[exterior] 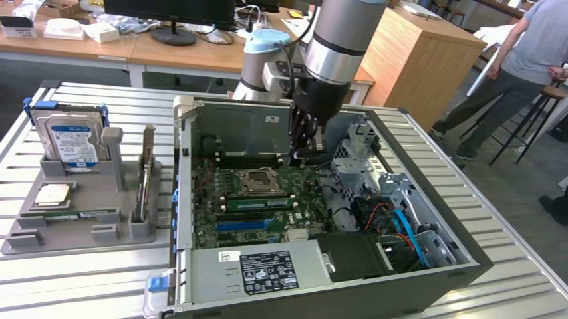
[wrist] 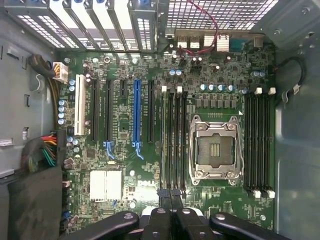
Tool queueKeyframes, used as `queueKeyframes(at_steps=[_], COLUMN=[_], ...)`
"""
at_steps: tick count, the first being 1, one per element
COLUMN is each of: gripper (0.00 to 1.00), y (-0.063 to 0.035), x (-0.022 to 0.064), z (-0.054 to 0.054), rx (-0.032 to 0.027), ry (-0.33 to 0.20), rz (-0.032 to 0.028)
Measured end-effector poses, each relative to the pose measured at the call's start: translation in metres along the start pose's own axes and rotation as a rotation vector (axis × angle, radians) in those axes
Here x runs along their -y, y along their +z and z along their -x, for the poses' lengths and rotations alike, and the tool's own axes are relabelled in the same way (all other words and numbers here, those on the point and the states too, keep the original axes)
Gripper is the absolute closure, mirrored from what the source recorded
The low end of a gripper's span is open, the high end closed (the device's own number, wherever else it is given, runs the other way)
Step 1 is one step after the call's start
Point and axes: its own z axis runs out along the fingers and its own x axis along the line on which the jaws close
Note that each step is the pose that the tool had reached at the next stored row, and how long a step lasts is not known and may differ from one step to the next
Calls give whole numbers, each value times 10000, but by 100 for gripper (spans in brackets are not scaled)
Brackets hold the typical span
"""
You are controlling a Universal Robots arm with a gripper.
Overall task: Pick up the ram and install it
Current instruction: 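Press down the ram until it locks into place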
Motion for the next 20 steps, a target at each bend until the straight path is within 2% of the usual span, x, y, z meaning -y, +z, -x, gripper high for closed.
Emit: queueKeyframes(at_steps=[20], gripper=[90], y=[208], x=[8], z=[-3], rx=[1], ry=[0], rz=[0])
